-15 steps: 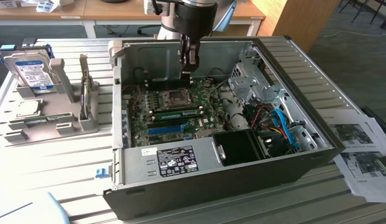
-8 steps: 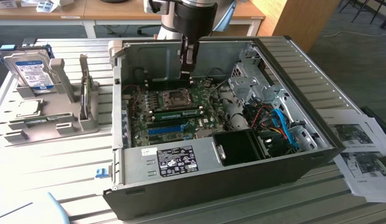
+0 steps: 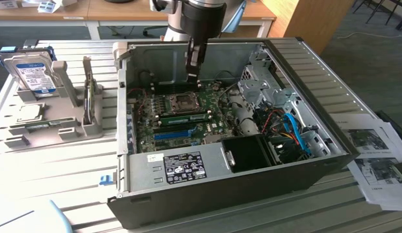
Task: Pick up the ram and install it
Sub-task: 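Press down the ram until it locks into place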
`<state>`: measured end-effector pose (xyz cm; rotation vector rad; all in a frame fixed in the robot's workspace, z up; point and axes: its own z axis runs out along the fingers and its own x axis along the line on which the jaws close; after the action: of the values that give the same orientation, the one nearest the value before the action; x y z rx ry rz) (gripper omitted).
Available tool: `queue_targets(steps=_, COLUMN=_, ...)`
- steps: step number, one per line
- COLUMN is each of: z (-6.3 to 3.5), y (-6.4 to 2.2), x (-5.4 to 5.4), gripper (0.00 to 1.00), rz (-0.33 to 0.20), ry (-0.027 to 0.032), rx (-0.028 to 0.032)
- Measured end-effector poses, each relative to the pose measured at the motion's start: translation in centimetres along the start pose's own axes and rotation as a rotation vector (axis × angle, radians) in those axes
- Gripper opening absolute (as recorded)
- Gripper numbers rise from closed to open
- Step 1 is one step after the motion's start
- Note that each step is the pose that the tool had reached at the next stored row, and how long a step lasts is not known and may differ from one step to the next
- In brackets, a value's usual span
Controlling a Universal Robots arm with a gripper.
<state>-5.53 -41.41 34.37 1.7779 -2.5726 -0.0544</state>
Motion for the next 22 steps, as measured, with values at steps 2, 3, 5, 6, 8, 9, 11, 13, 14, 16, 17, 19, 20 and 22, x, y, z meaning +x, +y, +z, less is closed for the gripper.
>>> queue_targets(steps=2, z=0.00, y=0.00, x=0.00, gripper=0.09, rz=0.030, ry=-0.0010, rx=0.0002)
queue_targets(steps=3, z=0.01, y=0.00, x=0.00, gripper=0.09, rz=0.045, ry=-0.0016, rx=0.0003)
queue_targets(steps=5, z=0.01, y=0.00, x=0.00, gripper=0.09, rz=0.075, ry=-0.0027, rx=0.0006)
queue_targets(steps=6, z=0.01, y=0.00, x=0.00, gripper=0.09, rz=0.091, ry=-0.0033, rx=0.0007)
queue_targets(steps=8, z=0.02, y=0.00, x=0.00, gripper=0.09, rz=0.123, ry=-0.0045, rx=0.0010)
queue_targets(steps=9, z=0.02, y=0.00, x=0.00, gripper=0.09, rz=0.139, ry=-0.0051, rx=0.0011)
queue_targets(steps=11, z=0.03, y=0.00, x=0.00, gripper=0.09, rz=0.170, ry=-0.0062, rx=0.0014)
queue_targets(steps=13, z=0.03, y=0.00, x=0.00, gripper=0.09, rz=0.202, ry=-0.0074, rx=0.0016)
queue_targets(steps=14, z=0.04, y=0.00, x=0.00, gripper=0.09, rz=0.218, ry=-0.0080, rx=0.0018)
queue_targets(steps=16, z=0.04, y=0.00, x=0.00, gripper=0.09, rz=0.249, ry=-0.0091, rx=0.0020)
queue_targets(steps=17, z=0.04, y=0.00, x=0.00, gripper=0.09, rz=0.264, ry=-0.0096, rx=0.0021)
queue_targets(steps=19, z=0.05, y=0.00, x=0.00, gripper=0.09, rz=0.295, ry=-0.0108, rx=0.0024)
queue_targets(steps=20, z=0.05, y=0.00, x=0.00, gripper=0.09, rz=0.312, ry=-0.0114, rx=0.0026)
queue_targets(steps=22, z=0.05, y=0.00, x=0.00, gripper=0.09, rz=0.342, ry=-0.0125, rx=0.0028)
